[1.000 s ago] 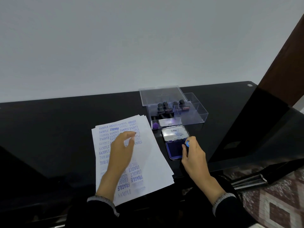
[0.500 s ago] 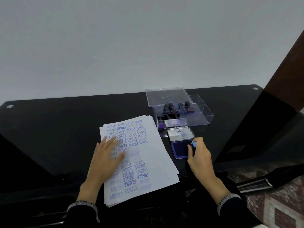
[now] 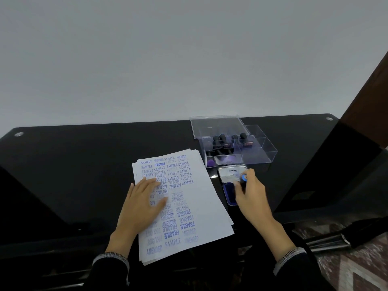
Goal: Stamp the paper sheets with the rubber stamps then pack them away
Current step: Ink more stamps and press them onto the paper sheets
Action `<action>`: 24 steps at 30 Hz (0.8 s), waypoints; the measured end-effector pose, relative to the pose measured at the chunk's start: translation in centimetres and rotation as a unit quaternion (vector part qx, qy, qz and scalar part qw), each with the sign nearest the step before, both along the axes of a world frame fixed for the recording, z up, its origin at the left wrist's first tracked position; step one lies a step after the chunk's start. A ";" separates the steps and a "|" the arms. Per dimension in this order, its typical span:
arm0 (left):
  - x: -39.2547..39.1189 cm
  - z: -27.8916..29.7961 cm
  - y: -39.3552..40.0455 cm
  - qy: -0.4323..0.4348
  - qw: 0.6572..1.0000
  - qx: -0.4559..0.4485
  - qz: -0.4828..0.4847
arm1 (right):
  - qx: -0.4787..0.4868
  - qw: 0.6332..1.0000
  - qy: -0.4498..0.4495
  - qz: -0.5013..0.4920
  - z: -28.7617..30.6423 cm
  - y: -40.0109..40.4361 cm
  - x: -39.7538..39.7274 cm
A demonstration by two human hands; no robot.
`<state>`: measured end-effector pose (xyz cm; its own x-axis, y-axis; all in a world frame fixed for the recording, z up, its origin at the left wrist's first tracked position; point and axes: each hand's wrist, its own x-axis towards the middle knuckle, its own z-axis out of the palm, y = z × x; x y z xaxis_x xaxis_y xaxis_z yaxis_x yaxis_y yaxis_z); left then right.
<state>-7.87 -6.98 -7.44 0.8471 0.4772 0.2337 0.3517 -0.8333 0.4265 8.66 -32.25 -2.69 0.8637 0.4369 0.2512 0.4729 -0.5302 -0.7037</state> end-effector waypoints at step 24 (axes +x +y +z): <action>0.2 -0.4 0.4 -0.026 1.000 -0.001 0.007 | -0.072 0.986 -0.033 0.148 -0.6 9.4 -2.6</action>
<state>-7.71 -6.60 -7.88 0.8275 0.4888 0.2763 0.3401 -0.8279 0.4460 6.10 -22.87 -3.25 0.6774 0.7021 0.2197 0.6636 -0.4544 -0.5942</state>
